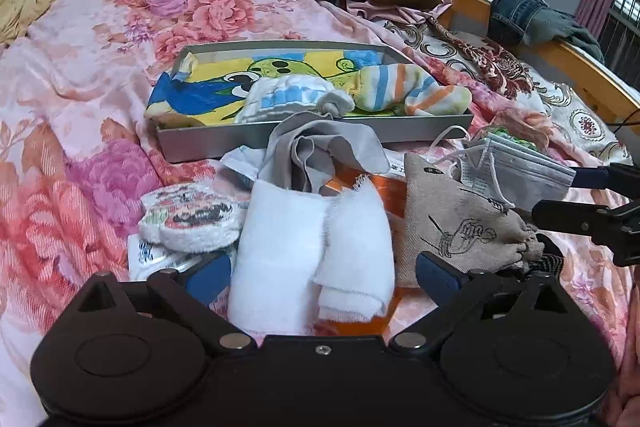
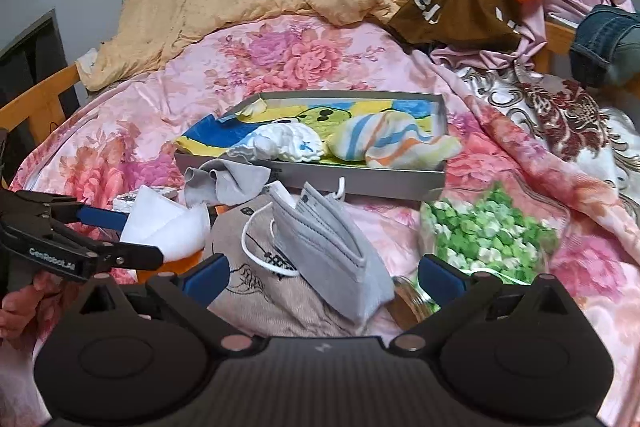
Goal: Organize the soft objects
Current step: 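Grasp the white tissue with the left gripper while the right gripper grasps the grey masks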
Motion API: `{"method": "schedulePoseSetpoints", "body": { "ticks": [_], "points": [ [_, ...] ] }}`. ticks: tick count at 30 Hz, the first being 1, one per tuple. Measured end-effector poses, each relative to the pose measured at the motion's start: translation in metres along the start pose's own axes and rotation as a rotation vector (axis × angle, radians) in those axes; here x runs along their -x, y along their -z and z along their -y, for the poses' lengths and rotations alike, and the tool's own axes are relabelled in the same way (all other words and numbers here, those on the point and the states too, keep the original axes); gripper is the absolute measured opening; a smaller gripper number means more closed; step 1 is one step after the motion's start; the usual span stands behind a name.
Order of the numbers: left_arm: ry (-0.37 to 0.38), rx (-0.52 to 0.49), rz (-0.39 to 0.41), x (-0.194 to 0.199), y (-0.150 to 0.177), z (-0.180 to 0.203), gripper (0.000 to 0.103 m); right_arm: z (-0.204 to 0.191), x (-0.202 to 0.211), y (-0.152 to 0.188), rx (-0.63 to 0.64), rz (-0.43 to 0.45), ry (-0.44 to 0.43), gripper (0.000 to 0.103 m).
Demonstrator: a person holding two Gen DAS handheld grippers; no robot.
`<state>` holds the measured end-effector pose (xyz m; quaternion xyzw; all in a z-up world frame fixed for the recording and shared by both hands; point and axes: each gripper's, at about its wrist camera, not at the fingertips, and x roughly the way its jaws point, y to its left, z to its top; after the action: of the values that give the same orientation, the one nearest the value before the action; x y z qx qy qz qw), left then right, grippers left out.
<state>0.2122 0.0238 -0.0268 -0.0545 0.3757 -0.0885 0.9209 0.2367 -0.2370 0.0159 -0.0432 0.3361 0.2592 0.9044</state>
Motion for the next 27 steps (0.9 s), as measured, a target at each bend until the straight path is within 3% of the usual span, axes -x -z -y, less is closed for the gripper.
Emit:
{"method": "schedulePoseSetpoints", "body": {
  "ticks": [4,6,10,12,15,21,27],
  "points": [
    [-0.014,-0.026,-0.016,-0.006,-0.005,0.001,0.087,0.0,-0.005,0.004,-0.005,-0.005,-0.024,0.097],
    [-0.019,-0.043,-0.023,-0.007,-0.006,0.003,0.08,0.001,-0.006,0.006,-0.006,-0.005,-0.034,0.089],
    [-0.028,-0.069,-0.037,-0.004,-0.006,0.005,0.069,0.0,-0.008,0.006,-0.017,-0.008,-0.052,0.087],
    [-0.019,-0.068,-0.041,-0.001,-0.006,0.005,0.054,0.0,-0.008,0.006,-0.02,-0.009,-0.056,0.081],
    [0.001,-0.057,-0.053,0.0,-0.007,0.004,0.043,0.002,-0.007,0.006,-0.028,-0.004,-0.055,0.073],
    [0.007,0.014,-0.072,-0.002,-0.012,-0.004,0.029,0.003,-0.005,0.007,-0.039,-0.01,-0.046,0.049],
    [0.033,0.112,-0.101,-0.003,-0.017,-0.015,0.028,0.003,-0.003,0.009,-0.053,-0.013,-0.057,0.03]
  ]
}}
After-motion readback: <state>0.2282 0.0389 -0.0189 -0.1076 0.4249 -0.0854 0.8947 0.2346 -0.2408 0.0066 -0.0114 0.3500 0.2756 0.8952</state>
